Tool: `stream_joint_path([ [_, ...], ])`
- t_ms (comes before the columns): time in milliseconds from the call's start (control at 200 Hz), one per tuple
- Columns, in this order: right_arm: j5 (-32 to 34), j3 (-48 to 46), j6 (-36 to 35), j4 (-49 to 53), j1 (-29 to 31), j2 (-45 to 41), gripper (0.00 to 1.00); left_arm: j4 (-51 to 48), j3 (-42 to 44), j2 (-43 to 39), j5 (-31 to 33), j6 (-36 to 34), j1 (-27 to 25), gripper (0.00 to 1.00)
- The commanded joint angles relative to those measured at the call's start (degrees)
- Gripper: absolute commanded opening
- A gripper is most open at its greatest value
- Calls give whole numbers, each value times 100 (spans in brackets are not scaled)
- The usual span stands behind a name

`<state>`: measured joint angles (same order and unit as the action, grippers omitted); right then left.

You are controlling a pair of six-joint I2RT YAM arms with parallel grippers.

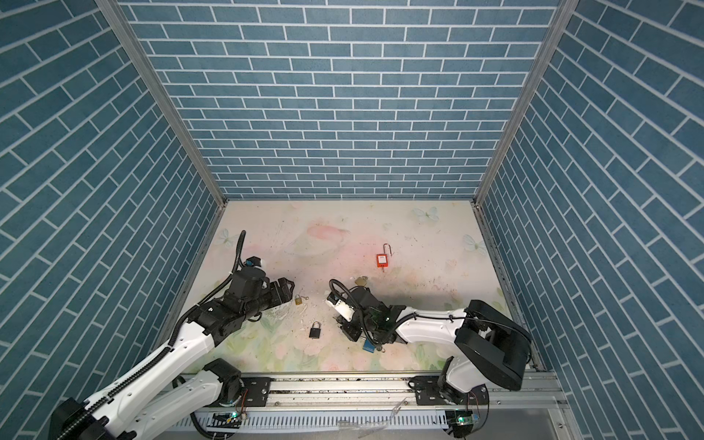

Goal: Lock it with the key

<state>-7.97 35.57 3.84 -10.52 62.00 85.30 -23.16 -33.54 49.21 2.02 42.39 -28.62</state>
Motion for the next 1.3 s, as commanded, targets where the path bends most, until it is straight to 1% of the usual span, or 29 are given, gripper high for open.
stream_joint_path([
  [0,91,314,-443,160,130,329,0,-191,-70,-206,-51,-58,32,87],
  [135,123,539,-477,166,272,705,0,-175,40,-352,-78,-3,32,87],
  [425,181,951,-496,427,545,1282,0,-258,-2,-323,-93,-69,39,87],
  [500,180,1000,-463,483,606,1333,2,-268,29,-366,-121,-32,38,88],
  [560,190,1015,-404,531,644,1349,5,-250,50,-431,-154,-12,36,87],
  [750,302,978,-267,490,730,1290,22,-252,25,-575,-167,-10,41,87],
  [975,671,1074,-140,556,787,1109,34,-469,-109,-651,-174,-85,44,88],
  [1120,1212,1092,50,532,783,530,45,-739,-200,-878,-28,-91,40,87],
  [1190,1582,1123,247,534,779,120,49,-868,-278,-963,4,-138,37,87],
  [1295,1969,1125,406,447,744,-487,56,-1070,-491,-1025,65,-249,41,88],
])
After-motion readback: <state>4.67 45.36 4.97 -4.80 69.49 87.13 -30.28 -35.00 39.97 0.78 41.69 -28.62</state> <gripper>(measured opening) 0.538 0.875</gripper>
